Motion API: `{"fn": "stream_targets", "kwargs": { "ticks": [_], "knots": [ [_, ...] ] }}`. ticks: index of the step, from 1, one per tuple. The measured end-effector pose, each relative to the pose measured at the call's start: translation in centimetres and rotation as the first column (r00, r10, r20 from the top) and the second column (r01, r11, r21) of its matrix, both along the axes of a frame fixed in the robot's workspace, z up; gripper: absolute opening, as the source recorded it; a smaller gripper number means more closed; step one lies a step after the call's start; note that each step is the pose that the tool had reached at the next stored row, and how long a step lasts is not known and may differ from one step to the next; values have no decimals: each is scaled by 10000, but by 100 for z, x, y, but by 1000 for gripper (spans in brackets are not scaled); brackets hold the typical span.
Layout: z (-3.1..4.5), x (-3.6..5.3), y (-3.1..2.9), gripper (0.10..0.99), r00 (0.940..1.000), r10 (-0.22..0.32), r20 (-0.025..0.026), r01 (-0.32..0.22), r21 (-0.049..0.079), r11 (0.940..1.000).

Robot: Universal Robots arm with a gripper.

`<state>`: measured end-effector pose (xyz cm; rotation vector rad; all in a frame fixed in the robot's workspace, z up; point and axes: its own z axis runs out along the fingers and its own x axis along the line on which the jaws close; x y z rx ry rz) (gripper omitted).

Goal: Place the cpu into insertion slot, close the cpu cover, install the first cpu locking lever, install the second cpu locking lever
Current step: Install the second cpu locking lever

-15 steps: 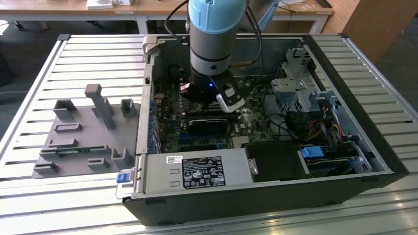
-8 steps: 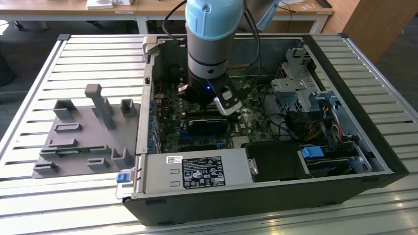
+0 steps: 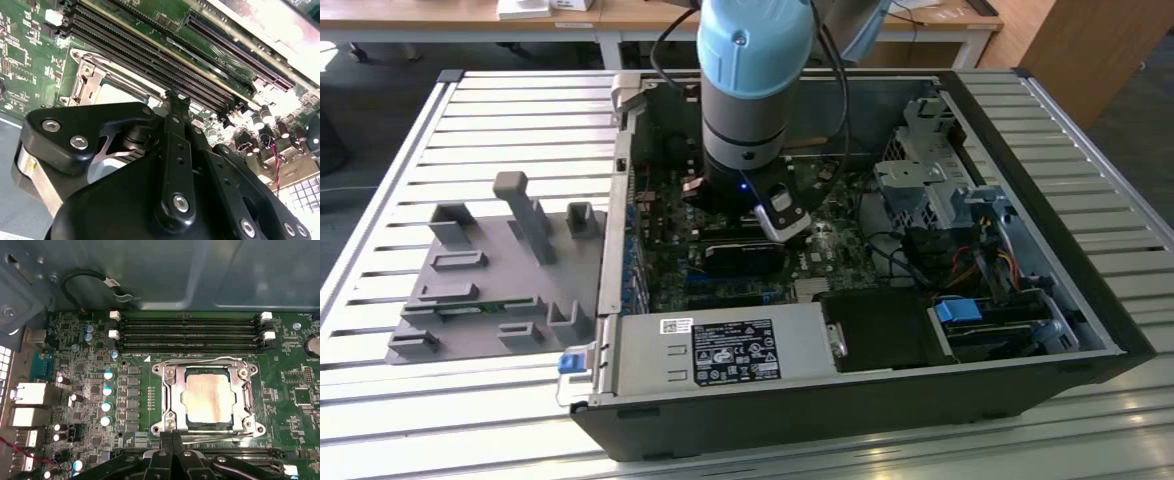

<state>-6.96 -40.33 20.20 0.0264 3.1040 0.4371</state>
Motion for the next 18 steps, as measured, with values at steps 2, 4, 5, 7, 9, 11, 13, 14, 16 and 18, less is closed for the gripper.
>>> {"fn": "stream_targets", "kwargs": {
  "ticks": [2, 4, 5, 7, 9, 11, 13, 14, 16, 18],
  "knots": [
    [-11, -4, -1, 106, 10000, 0, -1, 0, 10, 10000],
    [-13, -6, -19, 106, 10000, 0, -2, 0, 34, 10000],
    [-13, -7, -28, 106, 10000, 0, -2, 0, 52, 10000],
    [-14, -10, -47, 106, 10000, 0, -2, 0, 113, 9999],
    [-15, -12, -58, 106, 10000, -1, -2, 1, 182, 9998],
    [-17, -19, -67, 106, 10000, -1, -2, 1, 305, 9995],
    [-24, -25, -76, 106, 10000, 0, -1, 0, 467, 9989],
    [-27, -29, -84, 106, 10000, 0, -1, 0, 538, 9986],
    [-38, -32, -105, 106, 10000, 0, -2, 0, 641, 9979],
    [-59, -32, -119, 106, 10000, 0, -1, 0, 685, 9977]
  ]
}}
